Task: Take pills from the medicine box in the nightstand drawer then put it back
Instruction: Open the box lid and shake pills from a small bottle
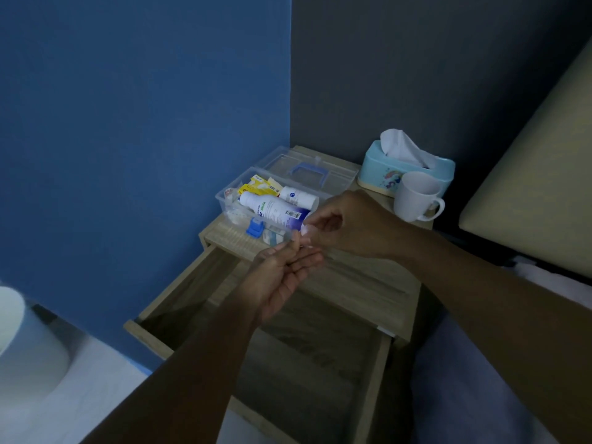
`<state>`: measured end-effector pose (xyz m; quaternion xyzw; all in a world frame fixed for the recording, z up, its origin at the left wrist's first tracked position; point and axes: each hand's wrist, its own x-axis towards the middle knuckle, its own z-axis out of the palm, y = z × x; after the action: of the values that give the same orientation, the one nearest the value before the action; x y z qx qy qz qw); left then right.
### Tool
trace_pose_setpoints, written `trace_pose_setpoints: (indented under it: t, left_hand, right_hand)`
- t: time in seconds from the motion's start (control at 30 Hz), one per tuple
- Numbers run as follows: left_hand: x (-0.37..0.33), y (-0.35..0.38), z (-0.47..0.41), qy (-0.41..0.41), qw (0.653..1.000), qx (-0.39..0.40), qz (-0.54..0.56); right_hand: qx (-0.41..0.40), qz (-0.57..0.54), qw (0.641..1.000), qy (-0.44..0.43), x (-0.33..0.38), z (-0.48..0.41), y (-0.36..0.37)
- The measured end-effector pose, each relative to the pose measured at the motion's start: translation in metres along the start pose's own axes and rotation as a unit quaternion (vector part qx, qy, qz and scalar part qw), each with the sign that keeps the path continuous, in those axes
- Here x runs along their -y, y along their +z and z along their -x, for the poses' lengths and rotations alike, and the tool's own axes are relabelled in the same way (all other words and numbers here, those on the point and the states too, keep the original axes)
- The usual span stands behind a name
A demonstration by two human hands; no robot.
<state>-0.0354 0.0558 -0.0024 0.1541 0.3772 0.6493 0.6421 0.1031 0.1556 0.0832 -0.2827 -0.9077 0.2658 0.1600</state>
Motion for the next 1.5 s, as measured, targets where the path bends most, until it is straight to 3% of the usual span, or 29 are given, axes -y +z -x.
trace_pose_setpoints:
  t: [0.17, 0.33, 0.53, 0.7, 0.87, 1.07, 1.3, 1.5]
  left_hand:
    - [0.006, 0.003, -0.001, -0.006, 1.000, 0.004, 0.009]
    - [0.005, 0.012, 0.002, -0.007, 1.000, 0.011, 0.007]
    - [0.011, 0.015, 0.003, -0.012, 1.000, 0.021, 0.015]
    - [0.015, 0.016, 0.002, -0.017, 0.999, 0.043, 0.015]
    - [0.023, 0.012, -0.001, -0.012, 0.997, 0.074, 0.031]
    - [0.023, 0.014, -0.004, -0.007, 0.994, 0.097, 0.054]
    - [0.029, 0.024, -0.010, -0.007, 0.988, 0.129, 0.087]
    - [0.037, 0.022, -0.013, -0.032, 0.985, 0.156, 0.059]
  right_hand:
    - [0.035, -0.034, 0.999, -0.025, 0.000, 0.002, -0.003]
    - [0.039, -0.091, 0.995, 0.009, -0.002, 0.007, -0.008]
    - [-0.006, 0.042, 0.999, 0.020, -0.009, 0.010, -0.007]
    - [0.039, -0.015, 0.999, -0.029, -0.013, 0.012, -0.009]
    - [-0.036, -0.068, 0.997, -0.024, -0.021, 0.015, -0.015]
    - [-0.182, -0.105, 0.974, 0.083, -0.064, 0.043, 0.000]
    - [-0.179, -0.124, 0.959, 0.180, -0.113, 0.085, 0.038]
    - [-0.188, -0.107, 0.960, 0.180, -0.123, 0.109, 0.058]
